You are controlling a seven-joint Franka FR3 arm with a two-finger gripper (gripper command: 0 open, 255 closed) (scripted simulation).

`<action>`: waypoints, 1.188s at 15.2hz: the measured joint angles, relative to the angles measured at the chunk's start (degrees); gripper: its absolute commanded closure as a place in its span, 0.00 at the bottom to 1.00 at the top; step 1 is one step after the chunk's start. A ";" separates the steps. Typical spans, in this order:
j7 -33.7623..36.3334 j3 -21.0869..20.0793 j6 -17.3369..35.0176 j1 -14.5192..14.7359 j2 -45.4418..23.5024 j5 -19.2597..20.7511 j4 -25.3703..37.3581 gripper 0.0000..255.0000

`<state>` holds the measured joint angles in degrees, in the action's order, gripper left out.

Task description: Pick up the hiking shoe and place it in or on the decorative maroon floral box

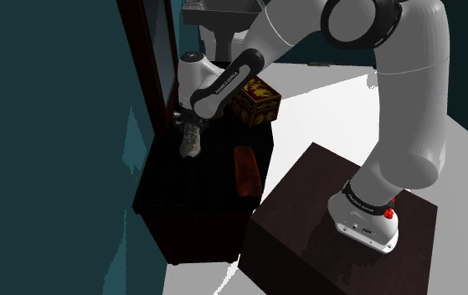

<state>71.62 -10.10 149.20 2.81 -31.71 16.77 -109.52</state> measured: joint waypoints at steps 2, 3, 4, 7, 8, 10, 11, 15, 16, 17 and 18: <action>0.00 0.00 0.04 0.00 0.01 0.01 -0.03 1.00; 0.02 0.00 0.05 0.01 0.01 0.01 -0.04 1.00; 0.02 0.00 0.06 0.02 0.00 0.01 -0.04 1.00; -0.10 -0.07 -0.27 -0.07 0.16 -0.10 0.04 1.00; -0.26 -0.17 -0.61 -0.20 0.50 -0.25 0.01 1.00; -0.59 -0.53 -1.64 -0.45 1.72 -0.69 -0.20 1.00; -0.75 -0.66 -2.27 -0.50 1.96 -0.88 0.20 1.00; -1.49 -1.36 -4.49 -0.97 4.36 -1.81 0.04 1.00; -1.69 -1.49 -4.83 -1.11 4.88 -2.00 -0.10 1.00; -1.85 -1.64 -5.41 -1.20 5.36 -2.22 -0.03 1.00; -2.03 -1.79 -5.97 -1.30 5.90 -2.46 0.01 1.00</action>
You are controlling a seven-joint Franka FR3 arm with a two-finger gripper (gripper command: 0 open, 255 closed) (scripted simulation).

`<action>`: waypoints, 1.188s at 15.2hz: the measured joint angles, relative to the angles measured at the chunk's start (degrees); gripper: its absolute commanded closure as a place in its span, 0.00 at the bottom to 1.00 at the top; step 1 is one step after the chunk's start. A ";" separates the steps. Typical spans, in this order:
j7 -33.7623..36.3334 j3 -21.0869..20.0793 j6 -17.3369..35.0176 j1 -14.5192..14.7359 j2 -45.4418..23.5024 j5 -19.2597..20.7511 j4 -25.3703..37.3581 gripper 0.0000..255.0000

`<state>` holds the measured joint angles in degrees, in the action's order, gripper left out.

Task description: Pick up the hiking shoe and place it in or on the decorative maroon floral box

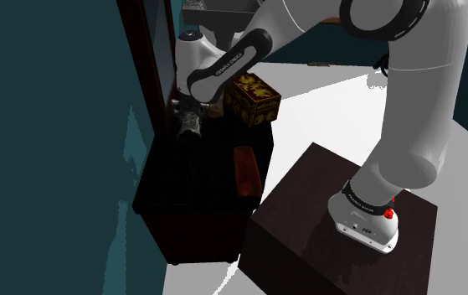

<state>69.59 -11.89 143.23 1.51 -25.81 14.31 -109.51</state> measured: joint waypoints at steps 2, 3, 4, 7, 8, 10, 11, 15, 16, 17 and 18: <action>-0.27 -0.26 -0.99 -0.15 1.00 -0.39 -0.01 1.00; -0.65 -0.40 -1.63 -0.37 1.54 -0.69 0.13 1.00; -0.74 -0.51 -2.32 -0.36 1.82 -0.87 0.55 1.00; -1.21 -0.88 -4.23 -0.51 3.07 -1.50 1.24 1.00; -1.54 -0.99 -4.87 -0.70 3.59 -1.77 1.39 1.00; -1.99 -1.15 -5.60 -0.99 4.61 -2.19 1.14 1.00; -2.27 -1.28 -6.38 -1.12 5.21 -2.49 1.34 1.00; -2.69 -1.65 -8.99 -1.14 6.54 -3.17 2.67 1.00; -2.92 -1.73 -9.73 -1.23 6.96 -3.40 3.01 1.00; -3.00 -1.82 -10.27 -1.25 7.43 -3.58 3.11 1.00; -3.05 -1.89 -10.91 -1.21 7.63 -3.69 3.55 1.00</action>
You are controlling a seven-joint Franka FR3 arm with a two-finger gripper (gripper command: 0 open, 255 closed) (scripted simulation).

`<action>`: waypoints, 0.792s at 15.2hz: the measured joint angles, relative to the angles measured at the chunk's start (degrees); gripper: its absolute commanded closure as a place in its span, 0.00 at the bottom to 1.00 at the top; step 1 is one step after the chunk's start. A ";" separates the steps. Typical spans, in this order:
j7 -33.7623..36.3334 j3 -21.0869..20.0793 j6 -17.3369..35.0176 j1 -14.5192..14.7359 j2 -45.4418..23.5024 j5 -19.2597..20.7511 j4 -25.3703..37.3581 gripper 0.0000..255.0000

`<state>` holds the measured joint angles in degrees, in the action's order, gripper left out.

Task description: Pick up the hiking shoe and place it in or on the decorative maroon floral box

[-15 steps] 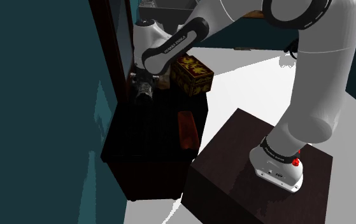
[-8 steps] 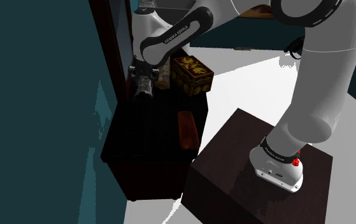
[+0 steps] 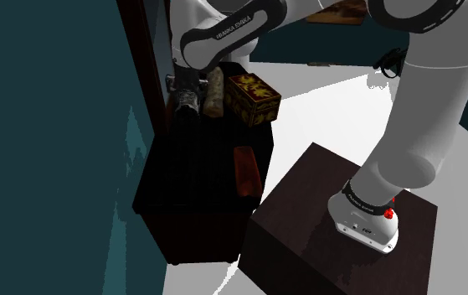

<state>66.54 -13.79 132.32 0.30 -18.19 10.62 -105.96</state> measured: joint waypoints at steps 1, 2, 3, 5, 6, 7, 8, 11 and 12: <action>-0.25 -0.07 -0.66 -0.11 0.48 -0.23 0.20 1.00; -0.48 -0.12 -1.26 -0.22 0.90 -0.45 0.41 1.00; -0.52 -0.18 -2.02 -0.18 1.09 -0.56 0.99 1.00; -0.77 -0.33 -3.36 -0.21 1.80 -0.90 1.65 1.00; -0.91 -0.37 -3.79 -0.27 2.21 -1.06 1.70 1.00; -1.06 -0.39 -4.62 -0.27 2.13 -1.13 2.60 1.00; -1.19 -0.45 -5.46 -0.29 2.48 -1.31 3.10 1.00; -1.60 -0.54 -7.34 -0.39 3.18 -1.69 4.34 1.00; -1.72 -0.59 -7.96 -0.41 3.48 -1.83 4.67 1.00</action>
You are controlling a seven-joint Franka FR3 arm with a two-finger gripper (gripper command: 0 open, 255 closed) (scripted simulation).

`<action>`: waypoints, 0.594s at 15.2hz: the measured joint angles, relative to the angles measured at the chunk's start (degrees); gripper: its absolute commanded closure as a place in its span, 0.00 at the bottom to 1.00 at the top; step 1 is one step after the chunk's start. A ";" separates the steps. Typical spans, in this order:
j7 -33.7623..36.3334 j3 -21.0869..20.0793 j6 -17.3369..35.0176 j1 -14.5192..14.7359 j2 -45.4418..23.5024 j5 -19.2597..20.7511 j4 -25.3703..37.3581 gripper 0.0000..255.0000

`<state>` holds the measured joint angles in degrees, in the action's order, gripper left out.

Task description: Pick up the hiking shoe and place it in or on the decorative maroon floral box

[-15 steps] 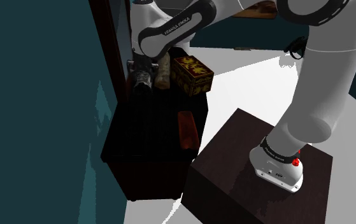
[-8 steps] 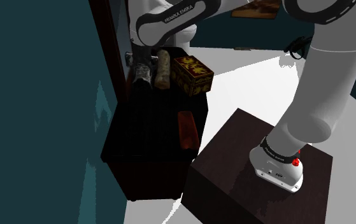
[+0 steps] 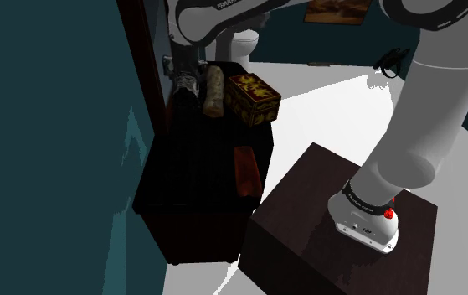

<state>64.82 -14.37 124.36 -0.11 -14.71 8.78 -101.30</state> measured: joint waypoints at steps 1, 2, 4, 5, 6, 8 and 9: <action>-0.04 -0.04 -0.46 0.01 0.19 -0.08 0.28 1.00; -0.65 0.08 -0.48 -0.38 0.57 -0.33 -0.01 1.00; -2.78 0.65 -0.45 -1.72 1.17 -0.99 -0.47 1.00; -4.22 1.01 -0.40 -2.64 1.82 -1.52 -1.06 1.00; -5.66 1.38 -0.28 -3.53 2.53 -2.02 -1.76 1.00; -8.44 2.16 0.48 -5.23 3.87 -2.96 -3.65 1.00; -9.96 2.64 0.88 -6.13 4.20 -3.40 -4.29 1.00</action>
<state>54.86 -11.73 125.25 -6.24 -10.51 5.38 -105.59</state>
